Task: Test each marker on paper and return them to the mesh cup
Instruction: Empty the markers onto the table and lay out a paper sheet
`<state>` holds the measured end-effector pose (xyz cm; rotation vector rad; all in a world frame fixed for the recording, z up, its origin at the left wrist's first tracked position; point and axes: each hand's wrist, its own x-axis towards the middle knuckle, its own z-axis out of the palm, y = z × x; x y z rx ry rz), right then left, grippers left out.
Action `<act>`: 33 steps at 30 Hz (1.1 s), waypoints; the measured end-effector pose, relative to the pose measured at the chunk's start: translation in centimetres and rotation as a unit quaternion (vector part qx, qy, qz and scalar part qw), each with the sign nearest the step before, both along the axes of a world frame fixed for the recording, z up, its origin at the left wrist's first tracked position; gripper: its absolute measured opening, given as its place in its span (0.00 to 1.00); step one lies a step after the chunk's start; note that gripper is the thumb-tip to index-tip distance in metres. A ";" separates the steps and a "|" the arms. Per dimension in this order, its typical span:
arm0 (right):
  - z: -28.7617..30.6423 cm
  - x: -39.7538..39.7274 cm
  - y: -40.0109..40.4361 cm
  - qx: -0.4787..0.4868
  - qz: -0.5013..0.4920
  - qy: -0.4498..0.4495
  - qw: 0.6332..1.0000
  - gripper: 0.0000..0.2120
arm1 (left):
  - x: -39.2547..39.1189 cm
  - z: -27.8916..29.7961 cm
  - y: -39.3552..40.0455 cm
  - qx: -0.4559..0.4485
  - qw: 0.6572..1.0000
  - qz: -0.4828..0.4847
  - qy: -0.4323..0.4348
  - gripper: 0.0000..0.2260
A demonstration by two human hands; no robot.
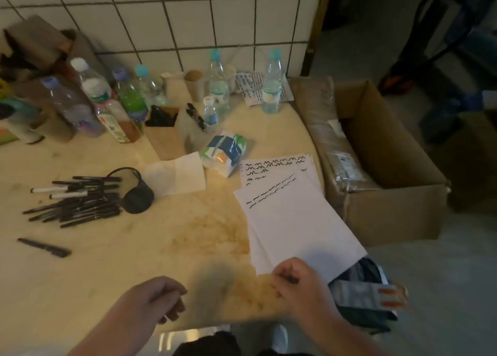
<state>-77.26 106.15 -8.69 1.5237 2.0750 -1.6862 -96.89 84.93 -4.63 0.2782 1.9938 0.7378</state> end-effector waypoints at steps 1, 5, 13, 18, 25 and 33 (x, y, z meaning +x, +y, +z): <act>0.1 0.4 0.2 0.001 0.000 -0.002 1.000 0.03 | 0.2 -0.1 0.4 0.002 1.000 -0.005 0.002 0.10; 0.3 1.7 0.8 0.006 -0.010 -0.010 1.000 0.03 | 0.6 -0.4 2.1 0.018 1.000 -0.017 0.010 0.09; -1.1 5.2 5.0 -0.008 -0.024 -0.049 0.998 0.02 | 1.6 -2.3 3.8 0.023 0.999 -0.026 0.023 0.10; -3.0 7.6 12.3 0.093 0.025 -0.102 0.990 0.07 | 5.0 -2.1 4.9 0.019 0.999 0.006 0.036 0.10; -6.3 7.8 19.7 0.122 0.093 -0.150 0.977 0.29 | 10.9 -1.9 7.7 0.013 0.996 0.073 0.056 0.09; -5.9 8.1 19.8 -0.041 0.065 -0.129 0.989 0.05 | 12.6 -0.7 8.3 -0.029 0.995 0.083 0.057 0.08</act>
